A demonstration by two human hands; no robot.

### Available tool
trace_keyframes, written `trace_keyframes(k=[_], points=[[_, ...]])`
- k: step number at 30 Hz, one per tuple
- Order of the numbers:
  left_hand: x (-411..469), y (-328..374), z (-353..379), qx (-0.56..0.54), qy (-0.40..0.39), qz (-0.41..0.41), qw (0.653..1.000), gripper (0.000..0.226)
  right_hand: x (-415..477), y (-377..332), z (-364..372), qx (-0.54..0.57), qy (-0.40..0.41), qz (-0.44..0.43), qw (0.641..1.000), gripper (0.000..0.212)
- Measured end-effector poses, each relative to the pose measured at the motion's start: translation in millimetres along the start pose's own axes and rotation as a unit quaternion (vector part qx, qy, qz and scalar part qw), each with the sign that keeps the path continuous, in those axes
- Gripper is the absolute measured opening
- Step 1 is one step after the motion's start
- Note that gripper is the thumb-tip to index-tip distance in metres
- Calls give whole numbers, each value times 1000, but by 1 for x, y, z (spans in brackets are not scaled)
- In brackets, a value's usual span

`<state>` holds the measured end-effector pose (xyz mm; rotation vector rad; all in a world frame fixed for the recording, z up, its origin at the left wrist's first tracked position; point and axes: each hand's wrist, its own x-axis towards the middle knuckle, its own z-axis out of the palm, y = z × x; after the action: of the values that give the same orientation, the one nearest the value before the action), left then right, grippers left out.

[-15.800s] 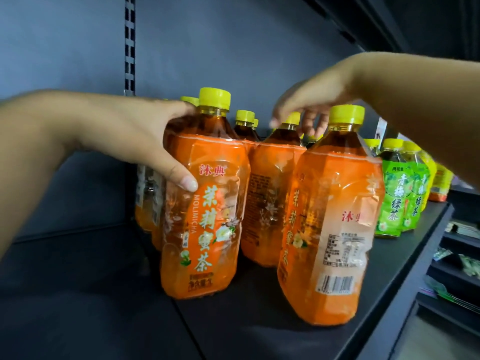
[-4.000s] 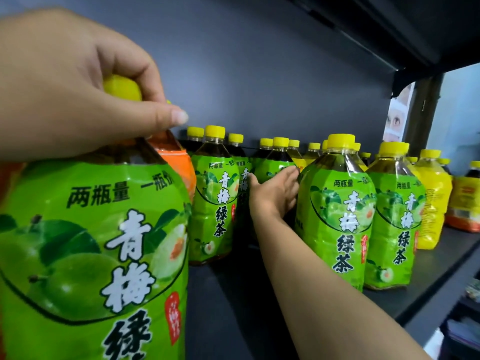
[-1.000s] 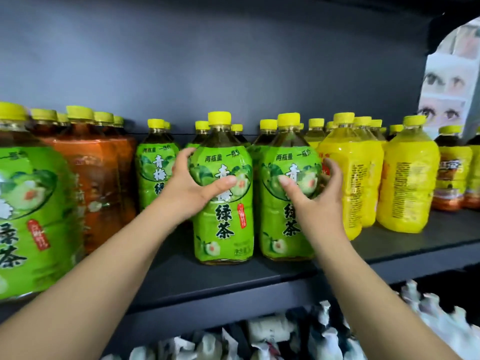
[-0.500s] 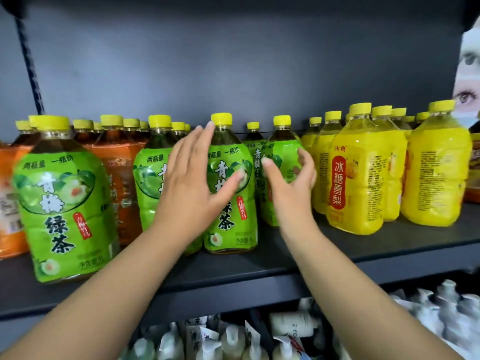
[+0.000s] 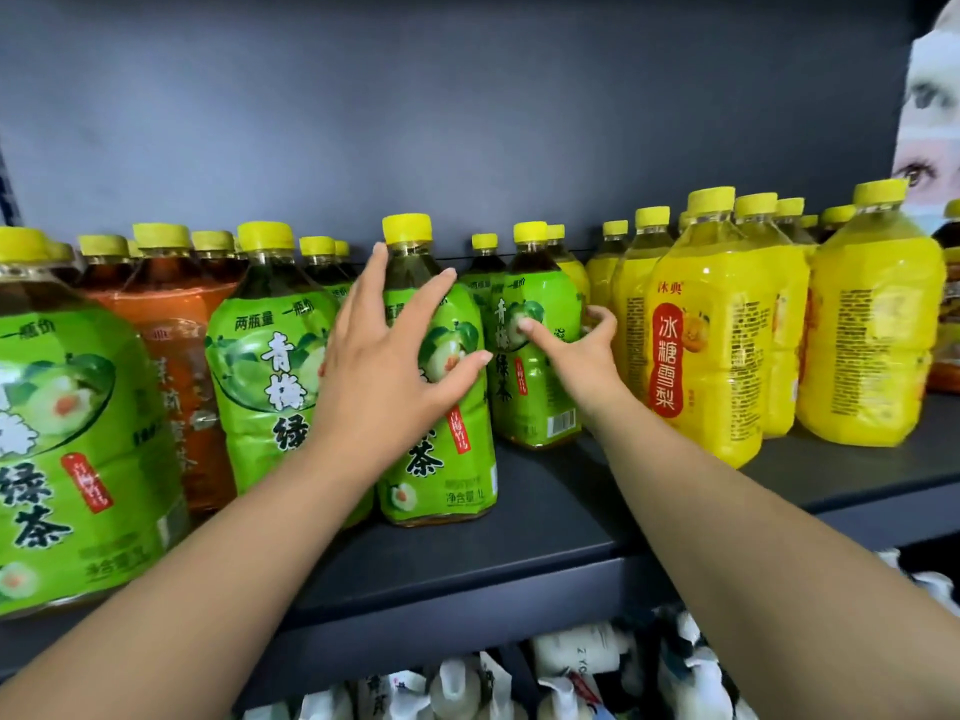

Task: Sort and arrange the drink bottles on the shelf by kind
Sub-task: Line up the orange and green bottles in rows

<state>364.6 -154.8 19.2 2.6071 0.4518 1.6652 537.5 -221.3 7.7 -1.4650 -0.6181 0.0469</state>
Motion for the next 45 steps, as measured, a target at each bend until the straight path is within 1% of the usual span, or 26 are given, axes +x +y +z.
trace_keyframes(k=[3,4,6,8,10,12,13,14,16,19,20,23,24,25,26,28,30,31,33,35,36,38,39,41,43,45], points=[[-2,-5,8,5,45,23,999,62,8,6,0,69,-50,44,995,78],[-4,-6,11,3,63,28,998,60,13,10,1,60,-50,42,996,78],[-5,-8,15,-1,84,34,996,57,20,16,7,-11,-45,19,999,82],[-4,-10,17,-3,100,48,994,55,30,19,11,-96,-31,6,995,91],[-3,-12,20,-8,104,52,993,54,38,19,15,-131,-46,9,990,104],[-4,-14,22,-19,111,50,992,53,47,22,19,-70,-94,21,993,123],[-5,-15,23,-24,115,52,992,53,50,25,20,-33,-103,35,994,127],[-6,-16,24,-27,119,56,991,53,55,31,22,-3,-105,40,994,123],[-6,-18,27,-29,126,64,989,53,63,39,23,35,-112,43,992,108],[-4,-21,28,-30,131,74,988,53,69,43,25,75,-147,54,985,95],[-4,-21,28,-28,131,76,988,53,69,44,25,83,-158,53,982,95],[-7,-23,29,-47,135,79,986,50,67,45,26,53,-145,49,987,119],[-9,-23,30,-63,136,78,986,47,66,42,26,28,-136,38,990,122],[-11,-22,32,-79,138,77,984,44,61,36,25,-5,-120,25,992,115],[-12,-21,34,-89,140,75,983,42,58,33,24,-35,-94,3,995,101],[-13,-19,40,-100,135,74,983,38,50,20,22,-71,-19,-56,996,79],[-15,-17,42,-100,111,77,986,38,29,-3,22,3,32,-107,994,67],[-16,-16,39,-101,98,80,987,38,11,-17,25,59,31,-115,991,64],[-17,-15,29,-94,90,91,987,39,-23,-36,31,143,-23,-104,984,78],[-20,-16,11,-47,136,101,984,41,-55,-34,38,132,-100,-118,979,88],[-22,-17,2,-22,166,99,981,42,-68,-29,41,88,-121,-145,978,92],[-27,-25,-12,16,212,68,975,45,-78,-19,42,-16,-113,-197,974,102],[-29,-31,-18,35,223,37,973,49,-77,-17,41,-38,-118,-186,975,105],[-32,-43,-24,38,220,-51,973,57,-72,-19,36,-33,-169,-129,977,107],[-31,-50,-27,-48,183,-171,967,74,-71,-21,31,-22,-192,-100,976,106],[-30,-55,-28,-143,155,-263,942,90,-72,-18,26,-9,-183,-111,977,106]])
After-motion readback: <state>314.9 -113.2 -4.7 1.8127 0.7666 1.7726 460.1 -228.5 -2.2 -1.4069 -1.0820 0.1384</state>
